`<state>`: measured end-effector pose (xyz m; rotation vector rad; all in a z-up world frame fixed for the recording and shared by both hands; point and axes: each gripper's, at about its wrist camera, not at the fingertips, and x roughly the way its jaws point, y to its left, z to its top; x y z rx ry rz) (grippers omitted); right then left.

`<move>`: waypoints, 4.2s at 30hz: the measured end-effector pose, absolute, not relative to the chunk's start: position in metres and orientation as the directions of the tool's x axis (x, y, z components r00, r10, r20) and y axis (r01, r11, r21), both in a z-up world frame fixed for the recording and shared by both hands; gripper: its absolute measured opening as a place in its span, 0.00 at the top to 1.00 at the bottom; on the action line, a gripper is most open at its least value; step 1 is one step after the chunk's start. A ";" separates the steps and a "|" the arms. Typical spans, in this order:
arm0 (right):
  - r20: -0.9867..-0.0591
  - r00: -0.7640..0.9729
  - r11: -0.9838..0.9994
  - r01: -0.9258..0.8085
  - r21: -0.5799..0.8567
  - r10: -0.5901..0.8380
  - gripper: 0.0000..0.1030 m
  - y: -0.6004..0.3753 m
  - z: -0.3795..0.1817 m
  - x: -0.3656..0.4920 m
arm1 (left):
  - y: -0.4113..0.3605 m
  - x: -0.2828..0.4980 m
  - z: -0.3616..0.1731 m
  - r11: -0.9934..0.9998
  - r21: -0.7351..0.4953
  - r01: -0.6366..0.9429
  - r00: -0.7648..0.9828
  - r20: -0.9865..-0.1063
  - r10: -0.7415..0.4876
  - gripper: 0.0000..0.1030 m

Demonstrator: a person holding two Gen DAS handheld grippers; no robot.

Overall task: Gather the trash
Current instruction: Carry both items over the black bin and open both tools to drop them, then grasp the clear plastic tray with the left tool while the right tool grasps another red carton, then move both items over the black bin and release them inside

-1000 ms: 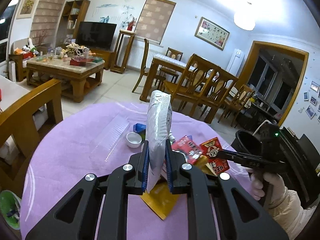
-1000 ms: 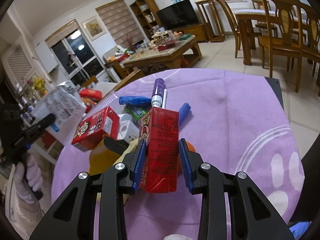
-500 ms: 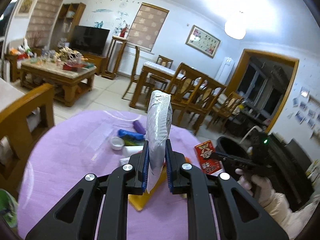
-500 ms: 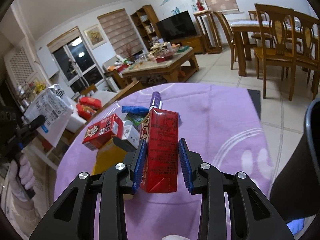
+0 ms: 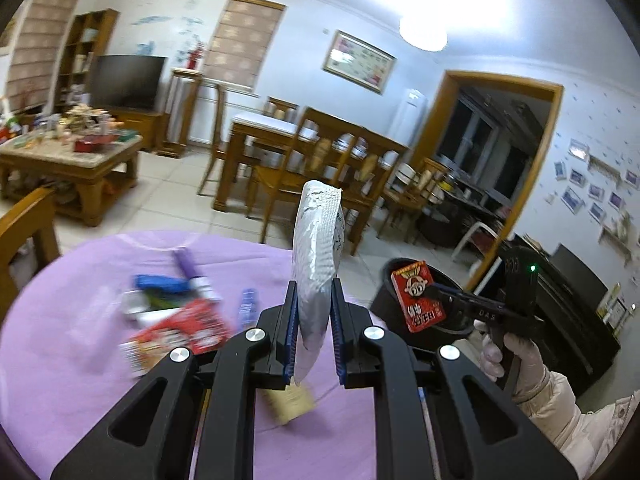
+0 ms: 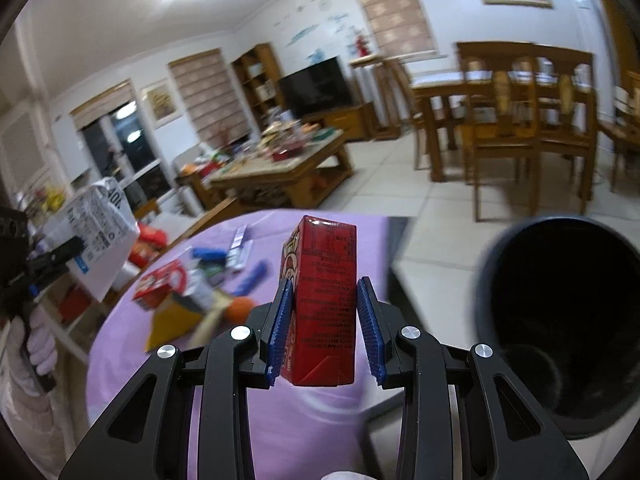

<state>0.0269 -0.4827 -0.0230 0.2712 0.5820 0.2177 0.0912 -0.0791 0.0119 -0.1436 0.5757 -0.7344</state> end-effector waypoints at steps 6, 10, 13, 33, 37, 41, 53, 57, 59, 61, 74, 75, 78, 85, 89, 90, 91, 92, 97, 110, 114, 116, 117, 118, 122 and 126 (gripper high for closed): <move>-0.501 0.855 0.933 0.062 0.354 0.133 0.68 -0.588 -0.039 -0.005 | -0.192 0.107 -0.008 0.642 -0.339 0.687 0.460 -0.480 -0.747 0.85; -0.517 0.855 0.919 0.178 0.352 0.033 0.68 -0.644 -0.057 -0.023 | -0.271 0.120 -0.030 0.579 -0.358 0.732 0.365 -0.512 -0.778 0.85; -0.539 0.842 0.916 0.228 0.331 -0.015 0.68 -0.671 -0.071 -0.029 | -0.317 0.128 -0.045 0.554 -0.363 0.749 0.320 -0.535 -0.782 0.85; -0.596 0.799 0.927 0.283 0.248 -0.084 0.68 -0.694 -0.112 -0.006 | -0.437 0.146 -0.117 0.573 -0.267 0.775 0.237 -0.718 -0.654 0.84; -0.595 0.798 0.931 0.283 0.229 -0.097 0.67 -0.695 -0.112 -0.001 | -0.438 0.144 -0.115 0.586 -0.238 0.774 0.259 -0.726 -0.637 0.81; -0.592 0.799 0.933 0.283 0.223 -0.101 0.64 -0.694 -0.112 0.002 | -0.435 0.142 -0.114 0.590 -0.228 0.775 0.266 -0.728 -0.632 0.77; -0.524 0.844 0.937 0.265 0.226 -0.112 0.13 -0.681 -0.091 -0.021 | -0.400 0.110 -0.079 0.639 -0.143 0.756 0.404 -0.666 -0.627 0.05; -0.468 0.878 0.945 0.228 0.235 -0.096 0.06 -0.661 -0.069 -0.035 | -0.367 0.100 -0.062 0.654 -0.158 0.740 0.419 -0.653 -0.631 0.05; -0.441 0.894 0.952 0.201 0.229 -0.083 0.05 -0.645 -0.055 -0.039 | -0.347 0.095 -0.051 0.665 -0.174 0.726 0.427 -0.644 -0.634 0.05; -0.424 0.903 0.960 0.169 0.221 -0.061 0.05 -0.627 -0.043 -0.043 | -0.317 0.088 -0.035 0.678 -0.180 0.713 0.452 -0.620 -0.641 0.05; -0.449 0.827 0.939 -0.269 0.212 0.338 0.05 -0.418 0.010 0.010 | -0.064 0.102 0.011 0.902 -0.154 0.403 0.749 -0.510 -0.422 0.05; -0.455 0.810 0.929 -0.322 0.183 0.371 0.05 -0.392 0.013 0.016 | -0.037 0.110 0.009 0.925 -0.158 0.345 0.768 -0.518 -0.375 0.05; -0.482 0.751 0.879 -0.466 0.098 0.452 0.05 -0.323 0.017 0.030 | 0.006 0.129 0.000 0.951 -0.136 0.279 0.779 -0.547 -0.306 0.05; -0.613 0.620 0.629 -0.738 -0.244 0.490 0.05 -0.184 0.018 0.074 | 0.048 0.198 -0.046 0.962 -0.019 0.271 0.699 -0.683 -0.210 0.05; -0.714 0.532 0.457 -0.828 -0.326 0.455 0.05 -0.134 0.007 0.107 | 0.058 0.215 -0.073 0.950 -0.004 0.312 0.653 -0.726 -0.217 0.06; -0.730 0.519 0.426 -0.839 -0.337 0.444 0.05 -0.124 0.002 0.111 | 0.062 0.214 -0.078 0.946 0.002 0.325 0.649 -0.728 -0.221 0.06; -0.751 0.503 0.384 -0.853 -0.352 0.428 0.05 -0.111 -0.002 0.118 | 0.061 0.217 -0.081 0.942 0.002 0.336 0.644 -0.731 -0.228 0.06; -0.763 0.495 0.359 -0.860 -0.362 0.416 0.05 -0.103 -0.007 0.122 | 0.063 0.215 -0.084 0.941 0.002 0.339 0.642 -0.731 -0.230 0.06; -0.822 0.441 0.265 -0.893 -0.363 0.361 0.16 -0.076 -0.026 0.143 | 0.068 0.222 -0.088 0.926 -0.024 0.376 0.620 -0.737 -0.271 0.16; -0.786 0.401 0.381 -0.896 -0.229 0.471 0.40 -0.100 -0.017 0.157 | 0.075 0.231 -0.096 0.922 -0.117 0.370 0.580 -0.746 -0.328 0.67; -0.727 0.419 0.439 -0.880 -0.179 0.544 0.42 -0.123 -0.005 0.136 | 0.076 0.221 -0.083 0.922 -0.143 0.361 0.609 -0.713 -0.349 0.78; -0.695 0.415 0.468 -0.875 -0.127 0.587 0.43 -0.132 0.005 0.130 | 0.074 0.215 -0.076 0.922 -0.157 0.355 0.622 -0.696 -0.358 0.78; -0.683 0.415 0.478 -0.872 -0.109 0.601 0.45 -0.135 0.009 0.128 | 0.074 0.211 -0.073 0.922 -0.158 0.354 0.628 -0.691 -0.359 0.78; -0.667 0.415 0.491 -0.867 -0.084 0.619 0.46 -0.140 0.014 0.125 | 0.074 0.207 -0.070 0.924 -0.154 0.351 0.634 -0.687 -0.356 0.78; -0.606 0.410 0.537 -0.843 0.033 0.682 0.48 -0.166 0.027 0.118 | 0.068 0.193 -0.060 0.919 -0.167 0.356 0.643 -0.670 -0.371 0.78; -0.569 0.419 0.571 -0.814 0.111 0.708 0.48 -0.190 0.034 0.110 | 0.055 0.179 -0.048 0.906 -0.177 0.385 0.646 -0.649 -0.401 0.78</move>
